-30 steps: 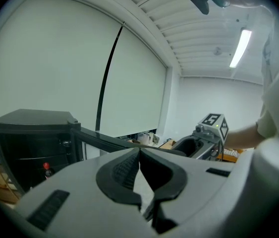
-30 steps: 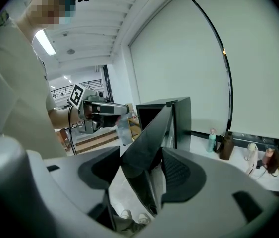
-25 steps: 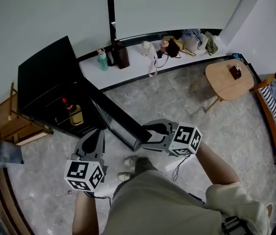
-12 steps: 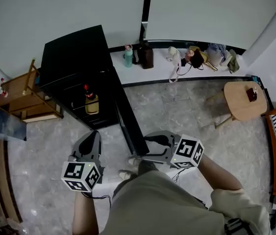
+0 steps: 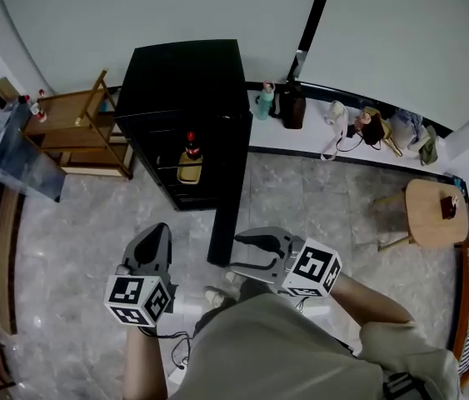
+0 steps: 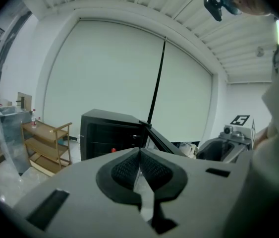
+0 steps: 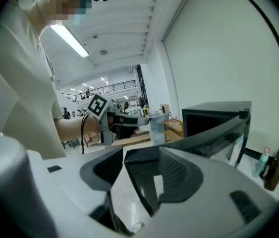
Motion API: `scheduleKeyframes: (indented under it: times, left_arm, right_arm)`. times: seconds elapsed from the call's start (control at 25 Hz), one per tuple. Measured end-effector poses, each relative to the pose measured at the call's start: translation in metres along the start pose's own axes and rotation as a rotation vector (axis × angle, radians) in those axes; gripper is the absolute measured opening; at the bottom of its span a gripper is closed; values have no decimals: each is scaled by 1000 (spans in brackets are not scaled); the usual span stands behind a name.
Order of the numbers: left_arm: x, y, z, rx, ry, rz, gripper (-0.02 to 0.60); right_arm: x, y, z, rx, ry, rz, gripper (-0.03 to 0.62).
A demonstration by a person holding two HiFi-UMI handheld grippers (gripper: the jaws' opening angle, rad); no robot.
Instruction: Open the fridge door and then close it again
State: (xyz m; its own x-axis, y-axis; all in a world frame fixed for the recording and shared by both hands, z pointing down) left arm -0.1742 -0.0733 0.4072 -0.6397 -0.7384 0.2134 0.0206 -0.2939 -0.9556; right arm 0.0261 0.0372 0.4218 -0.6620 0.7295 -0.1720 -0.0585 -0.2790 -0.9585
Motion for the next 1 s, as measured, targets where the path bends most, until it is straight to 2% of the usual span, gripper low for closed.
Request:
scheduleKeyframes:
  times: [0.08, 0.24, 0.48, 1.0]
  left_arm:
    - [8, 1, -8, -6, 31, -5, 8]
    - [25, 1, -19, -18, 77, -16, 8]
    - [49, 5, -32, -26, 137, -29, 8]
    - [85, 10, -51, -40, 229, -42, 8]
  right_arm:
    - [-7, 15, 14, -39, 16, -18, 213]
    - [-18, 32, 52, -54, 28, -71, 215]
    - [-34, 33, 100, 54, -41, -41, 216]
    - [-50, 50, 157, 110, -55, -132, 224]
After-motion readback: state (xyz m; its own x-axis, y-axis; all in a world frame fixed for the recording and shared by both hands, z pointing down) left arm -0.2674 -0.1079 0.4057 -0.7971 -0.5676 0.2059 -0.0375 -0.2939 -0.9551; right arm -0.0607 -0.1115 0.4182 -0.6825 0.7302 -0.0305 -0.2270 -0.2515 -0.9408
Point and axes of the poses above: the fingertips, and each gripper's own axes: z forward along the fingers, x to its left, y out of its top, the point moved 8 cm from there along -z, backward along the fingers, and after that the axes turned 8 degrees about -x, right-handed, at the moved point
